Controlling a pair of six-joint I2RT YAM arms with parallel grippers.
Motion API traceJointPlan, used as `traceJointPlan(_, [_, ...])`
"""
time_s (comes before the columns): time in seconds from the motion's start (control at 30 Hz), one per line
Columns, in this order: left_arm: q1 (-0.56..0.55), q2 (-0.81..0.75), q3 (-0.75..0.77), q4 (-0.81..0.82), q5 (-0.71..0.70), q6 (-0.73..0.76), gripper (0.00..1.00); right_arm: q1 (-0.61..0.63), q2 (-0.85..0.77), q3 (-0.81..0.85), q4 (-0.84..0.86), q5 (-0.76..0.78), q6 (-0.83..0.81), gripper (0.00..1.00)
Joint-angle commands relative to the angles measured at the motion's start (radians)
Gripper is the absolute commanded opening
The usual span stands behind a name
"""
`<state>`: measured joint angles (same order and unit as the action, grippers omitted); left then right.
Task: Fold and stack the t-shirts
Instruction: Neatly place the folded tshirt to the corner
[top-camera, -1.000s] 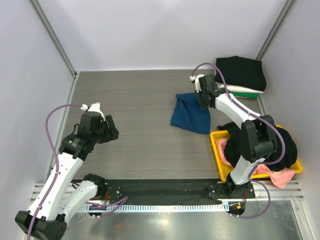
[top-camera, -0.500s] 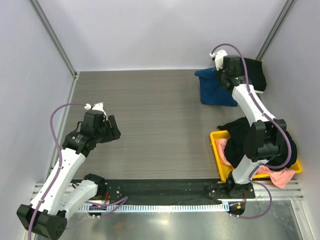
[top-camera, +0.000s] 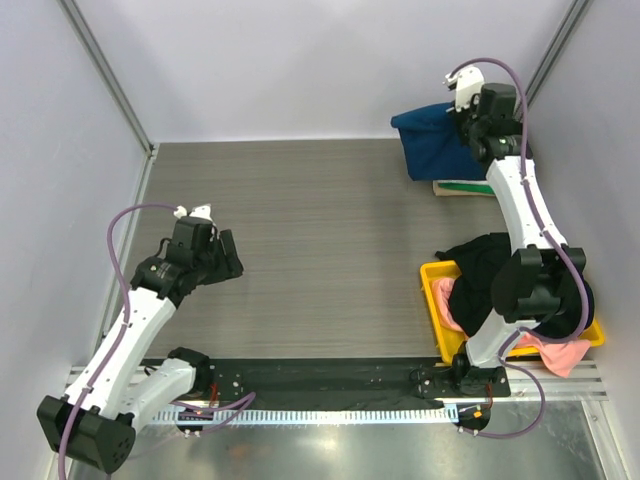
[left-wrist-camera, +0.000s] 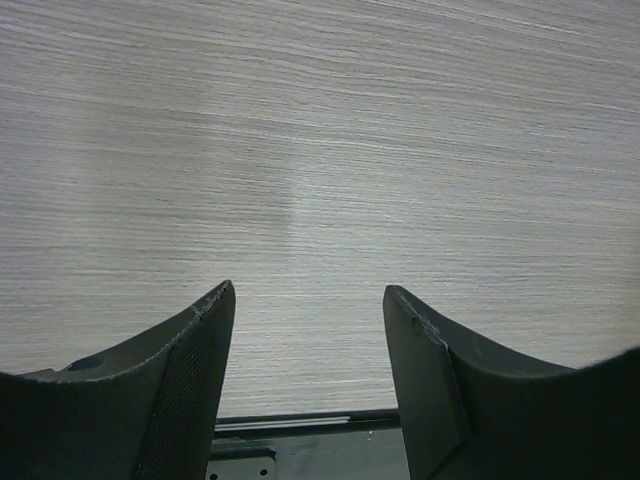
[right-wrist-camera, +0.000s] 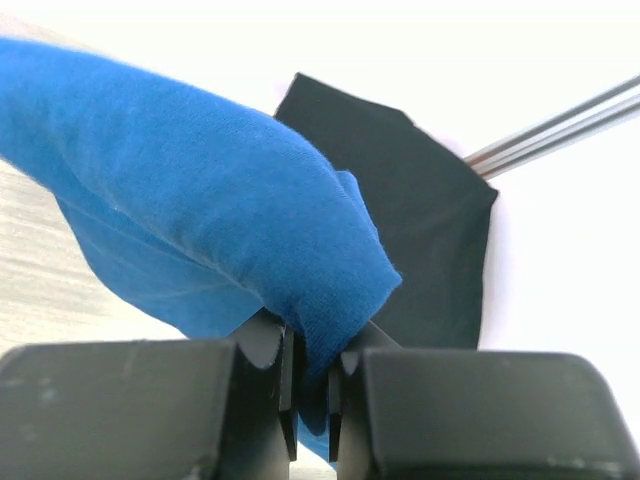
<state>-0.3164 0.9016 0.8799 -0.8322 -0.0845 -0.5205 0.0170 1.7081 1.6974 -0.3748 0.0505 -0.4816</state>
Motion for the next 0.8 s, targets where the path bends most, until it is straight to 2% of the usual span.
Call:
traceJointPlan(0.0, [0.002,0.013,-0.001,0.033,0.015,0.004,0.63,-0.058,-0.067,0.076,0.065,-0.078,0.024,0.01])
traceJointPlan(0.37, [0.002,0.029,-0.001,0.033,0.015,0.002,0.63,-0.156,-0.036,0.149,0.063,-0.195,0.055,0.01])
traceJointPlan(0.77, [0.002,0.046,0.001,0.028,0.005,-0.001,0.62,-0.206,0.024,0.191,0.051,-0.238,0.054,0.01])
